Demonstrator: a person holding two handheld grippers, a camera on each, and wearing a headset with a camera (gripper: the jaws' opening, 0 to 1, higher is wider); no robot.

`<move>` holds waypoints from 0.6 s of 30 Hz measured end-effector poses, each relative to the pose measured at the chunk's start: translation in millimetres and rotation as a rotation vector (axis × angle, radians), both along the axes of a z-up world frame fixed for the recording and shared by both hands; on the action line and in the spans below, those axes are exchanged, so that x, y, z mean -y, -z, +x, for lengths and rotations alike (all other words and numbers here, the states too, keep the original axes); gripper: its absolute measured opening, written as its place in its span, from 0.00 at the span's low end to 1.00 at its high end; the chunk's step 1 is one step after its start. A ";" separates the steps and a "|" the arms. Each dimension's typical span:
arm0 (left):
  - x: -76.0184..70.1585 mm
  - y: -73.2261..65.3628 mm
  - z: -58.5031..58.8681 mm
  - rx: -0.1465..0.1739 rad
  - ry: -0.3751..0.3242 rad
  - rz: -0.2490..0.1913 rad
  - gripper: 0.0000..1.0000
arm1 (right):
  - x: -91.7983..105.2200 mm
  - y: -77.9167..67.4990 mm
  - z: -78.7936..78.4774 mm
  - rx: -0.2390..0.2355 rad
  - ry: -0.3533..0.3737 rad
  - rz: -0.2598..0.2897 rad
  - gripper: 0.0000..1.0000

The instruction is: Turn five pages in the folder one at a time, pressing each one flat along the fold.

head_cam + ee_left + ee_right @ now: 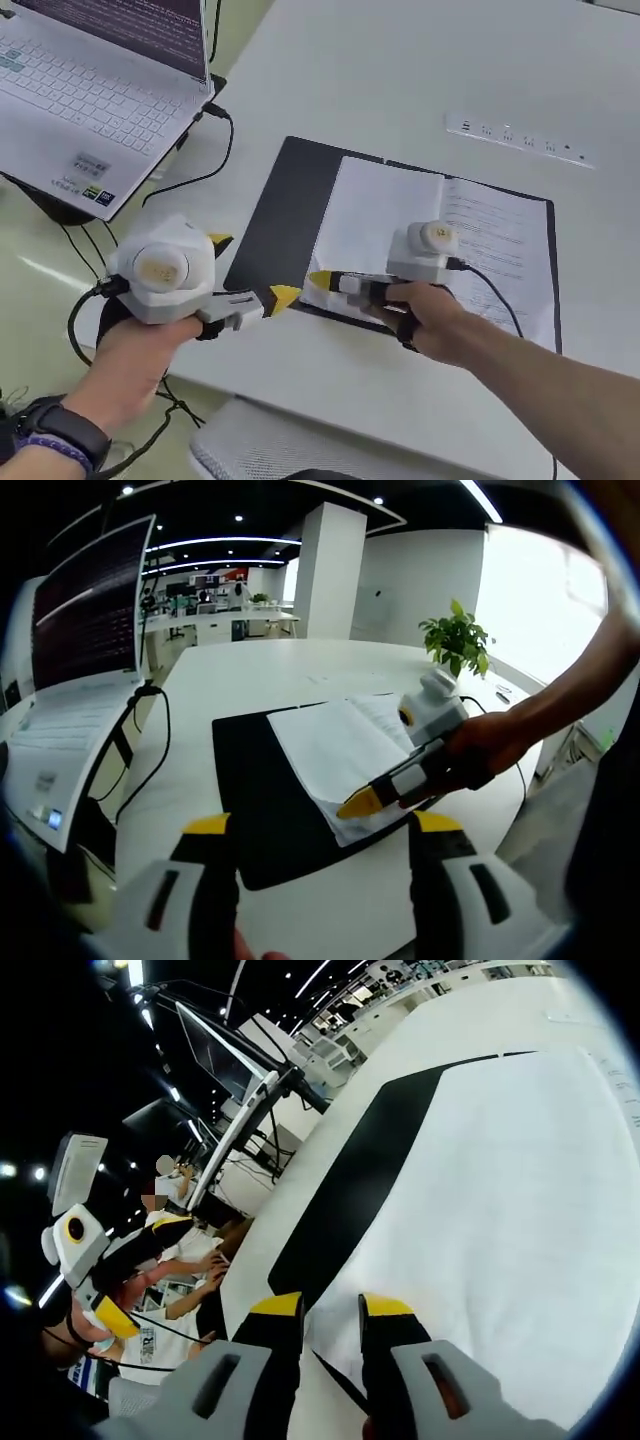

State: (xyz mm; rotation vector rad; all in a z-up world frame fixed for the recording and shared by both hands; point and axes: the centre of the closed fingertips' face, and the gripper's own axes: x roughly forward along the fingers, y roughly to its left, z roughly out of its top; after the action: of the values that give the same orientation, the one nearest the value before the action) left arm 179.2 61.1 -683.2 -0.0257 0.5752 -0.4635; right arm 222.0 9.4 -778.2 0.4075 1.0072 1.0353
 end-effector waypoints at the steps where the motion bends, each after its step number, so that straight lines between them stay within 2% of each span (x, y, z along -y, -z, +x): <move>1: 1.4 0.3 0.5 -0.002 0.002 0.000 0.70 | -0.9 -1.4 -0.9 0.000 -0.005 0.009 0.28; 2: 2.6 0.4 0.8 -0.002 0.005 0.000 0.70 | -3.7 -6.2 -4.7 -0.005 -0.018 0.038 0.32; 4: 6.4 0.4 2.2 -0.004 0.016 -0.002 0.69 | -3.9 -7.8 -5.5 -0.005 -0.024 0.052 0.38; 7: 9.6 3.8 5.8 -0.009 0.032 0.012 0.68 | -1.9 -11.1 -7.0 0.007 -0.033 0.054 0.40; 9: 11.8 4.4 9.9 -0.010 0.038 0.012 0.66 | 1.1 -16.9 -5.2 0.011 -0.021 0.074 0.42; 12: 17.1 4.8 17.1 -0.009 0.053 0.012 0.65 | 6.3 -34.4 2.2 0.028 0.019 0.140 0.43; 18: 27.8 6.9 31.0 -0.005 0.078 0.012 0.59 | 35.2 -52.6 22.6 0.068 0.096 0.162 0.43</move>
State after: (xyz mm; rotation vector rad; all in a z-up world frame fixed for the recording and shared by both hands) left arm 210.1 33.4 -690.0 0.0068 0.5855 -0.5361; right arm 244.6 -25.8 -725.6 0.5448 0.8386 1.0405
